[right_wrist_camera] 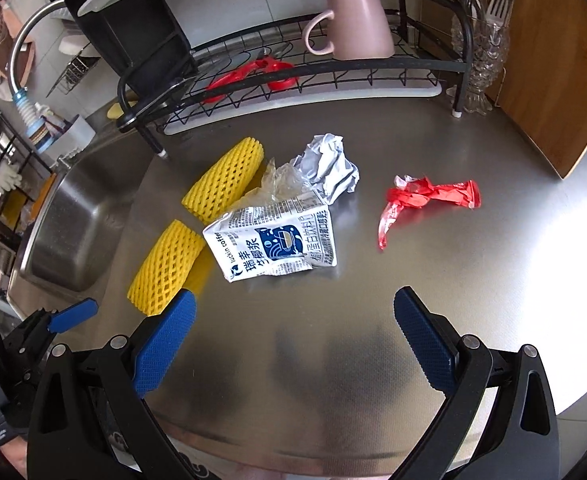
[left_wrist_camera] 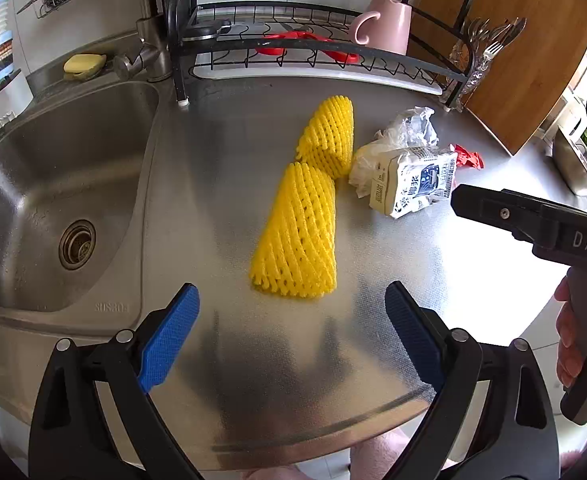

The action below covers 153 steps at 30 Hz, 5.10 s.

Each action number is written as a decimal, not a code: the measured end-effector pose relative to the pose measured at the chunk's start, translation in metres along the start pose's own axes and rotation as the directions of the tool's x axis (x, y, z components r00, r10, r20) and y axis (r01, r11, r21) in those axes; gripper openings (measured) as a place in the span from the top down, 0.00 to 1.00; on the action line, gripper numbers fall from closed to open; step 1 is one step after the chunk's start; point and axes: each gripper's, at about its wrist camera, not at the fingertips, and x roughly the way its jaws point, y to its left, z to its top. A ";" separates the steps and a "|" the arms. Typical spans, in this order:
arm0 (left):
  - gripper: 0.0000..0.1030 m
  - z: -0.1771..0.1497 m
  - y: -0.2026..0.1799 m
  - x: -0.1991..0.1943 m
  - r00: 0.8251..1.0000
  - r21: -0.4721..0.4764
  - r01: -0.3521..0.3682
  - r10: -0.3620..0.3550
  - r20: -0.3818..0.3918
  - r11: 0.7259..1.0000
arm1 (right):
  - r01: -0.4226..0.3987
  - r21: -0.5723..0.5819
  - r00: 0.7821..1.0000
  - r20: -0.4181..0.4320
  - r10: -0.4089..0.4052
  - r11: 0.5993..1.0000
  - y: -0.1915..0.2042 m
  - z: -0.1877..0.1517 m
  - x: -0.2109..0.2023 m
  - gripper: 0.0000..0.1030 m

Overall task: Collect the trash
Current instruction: 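Raise both tools back toward the counter, then grasp the yellow foam net with the left tool while the right grasps the milk carton, then carry the foam net and milk carton down over the bin with both tools, then open both tools to drop the foam net and carton into the bin, then raise both tools back toward the counter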

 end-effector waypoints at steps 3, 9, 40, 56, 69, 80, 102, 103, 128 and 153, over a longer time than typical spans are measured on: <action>0.14 0.005 0.004 0.002 1.000 0.012 -0.001 0.001 -0.001 1.000 | -0.018 0.007 1.000 -0.005 0.018 1.000 0.005 0.006 0.013 0.03; 0.14 0.015 0.008 0.014 1.000 0.042 0.007 -0.007 -0.012 0.999 | 0.013 0.005 1.000 -0.019 -0.013 1.000 0.009 0.018 0.036 0.03; 0.92 0.023 0.001 0.022 1.000 0.067 0.030 -0.030 -0.001 0.997 | 0.036 -0.043 0.999 0.030 -0.035 0.998 0.001 0.004 0.034 0.14; 0.92 -0.029 -0.017 -0.054 0.999 0.016 0.029 -0.029 0.036 0.999 | -0.046 -0.017 0.999 0.013 0.046 0.999 -0.006 -0.055 -0.043 0.14; 0.92 -0.122 -0.050 -0.082 0.987 0.066 0.147 -0.142 -0.070 0.987 | -0.106 -0.054 0.986 -0.138 0.097 0.993 -0.017 -0.148 -0.079 0.14; 0.92 -0.205 -0.055 -0.001 0.936 -0.016 0.198 -0.194 -0.295 0.980 | -0.058 0.127 0.934 -0.344 0.099 0.990 -0.039 -0.221 -0.015 0.14; 0.93 -0.282 -0.049 0.151 0.883 -0.083 0.193 -0.210 -0.421 0.978 | 0.040 0.179 0.897 -0.440 0.044 0.983 -0.070 -0.279 0.126 0.14; 0.92 -0.283 -0.050 0.156 0.880 -0.084 0.191 -0.209 -0.427 0.978 | 0.043 0.173 0.891 -0.452 0.040 0.984 -0.071 -0.281 0.132 0.14; 0.52 -0.292 -0.049 0.201 0.841 -0.160 0.177 -0.234 -0.488 0.971 | 0.062 0.383 0.833 -0.528 0.163 0.921 -0.102 -0.304 0.189 0.12; 0.28 -0.231 -0.052 0.100 0.907 -0.099 0.178 -0.202 -0.370 0.979 | 0.067 0.280 0.895 -0.440 0.067 0.958 -0.093 -0.260 0.087 0.09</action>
